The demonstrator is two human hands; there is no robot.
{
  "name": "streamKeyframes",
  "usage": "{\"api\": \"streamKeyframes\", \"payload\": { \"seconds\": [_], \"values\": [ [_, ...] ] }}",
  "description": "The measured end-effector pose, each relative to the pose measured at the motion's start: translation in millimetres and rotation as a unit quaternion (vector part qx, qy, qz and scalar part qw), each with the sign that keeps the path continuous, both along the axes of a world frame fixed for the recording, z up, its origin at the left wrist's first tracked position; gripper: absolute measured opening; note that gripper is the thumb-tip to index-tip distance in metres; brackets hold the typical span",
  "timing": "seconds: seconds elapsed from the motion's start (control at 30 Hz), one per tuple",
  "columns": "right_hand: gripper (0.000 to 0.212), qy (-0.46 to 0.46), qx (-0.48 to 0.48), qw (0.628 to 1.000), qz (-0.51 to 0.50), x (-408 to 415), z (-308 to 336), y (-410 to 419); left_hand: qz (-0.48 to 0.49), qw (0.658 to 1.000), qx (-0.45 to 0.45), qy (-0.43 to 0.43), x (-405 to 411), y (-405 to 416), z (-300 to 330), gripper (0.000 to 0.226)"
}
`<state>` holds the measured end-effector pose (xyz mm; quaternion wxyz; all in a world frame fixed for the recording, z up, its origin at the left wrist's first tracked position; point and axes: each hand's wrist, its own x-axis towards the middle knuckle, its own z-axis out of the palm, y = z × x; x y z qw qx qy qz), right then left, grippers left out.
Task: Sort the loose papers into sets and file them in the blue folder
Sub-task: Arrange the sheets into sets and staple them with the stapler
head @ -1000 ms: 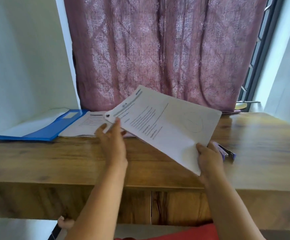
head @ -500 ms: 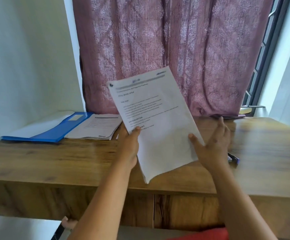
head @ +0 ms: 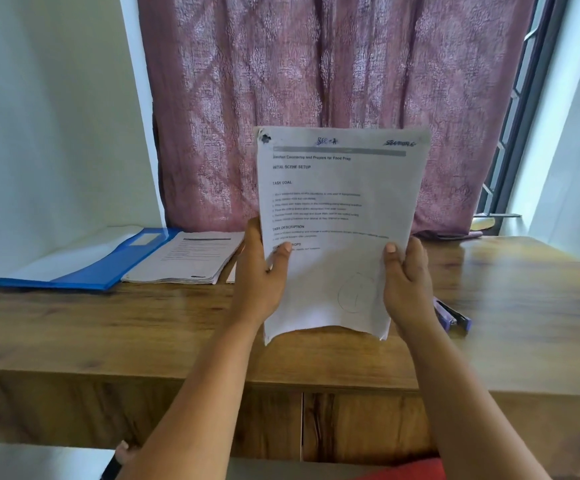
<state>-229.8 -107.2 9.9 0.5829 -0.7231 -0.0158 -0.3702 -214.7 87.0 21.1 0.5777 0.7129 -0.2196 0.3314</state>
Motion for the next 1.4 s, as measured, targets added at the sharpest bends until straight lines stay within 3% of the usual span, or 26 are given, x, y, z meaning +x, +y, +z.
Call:
{"api": "streamKeyframes", "payload": {
  "seconds": [0.23,0.47,0.63,0.73,0.83,1.0,1.1,1.27,1.4],
  "values": [
    [0.015,0.026,-0.006,0.999,0.039,-1,-17,4,0.129,0.982,-0.064,-0.121,4,-9,-36,0.029],
    [0.024,-0.031,-0.039,0.999,-0.015,-3,-20,6,0.157,0.982,-0.054,-0.089,1,-8,-44,0.025],
    [0.012,0.070,-0.061,0.996,0.008,-7,-34,6,0.143,0.990,-0.018,-0.009,0,-10,-57,0.022],
    [0.011,0.061,-0.069,0.996,0.005,-11,-37,7,0.136,0.990,-0.020,-0.014,-6,-11,-59,0.018],
    [0.013,0.056,-0.080,0.995,-0.015,-13,-35,7,0.130,0.991,-0.026,0.004,-12,-11,-56,0.015],
    [0.035,0.156,-0.128,0.979,0.011,-9,-45,-1,0.107,0.984,-0.018,0.140,-4,-1,-67,0.019],
    [0.033,0.169,-0.130,0.977,0.009,-6,-43,-8,0.104,0.980,0.010,0.172,-3,5,-63,0.019],
    [0.036,0.284,-0.138,0.948,0.043,4,-42,-20,0.098,0.967,0.032,0.234,-2,13,-64,0.025],
    [0.040,0.249,-0.153,0.956,-0.019,6,-40,-20,0.068,0.957,-0.005,0.282,-3,15,-61,0.024]
  ]
}}
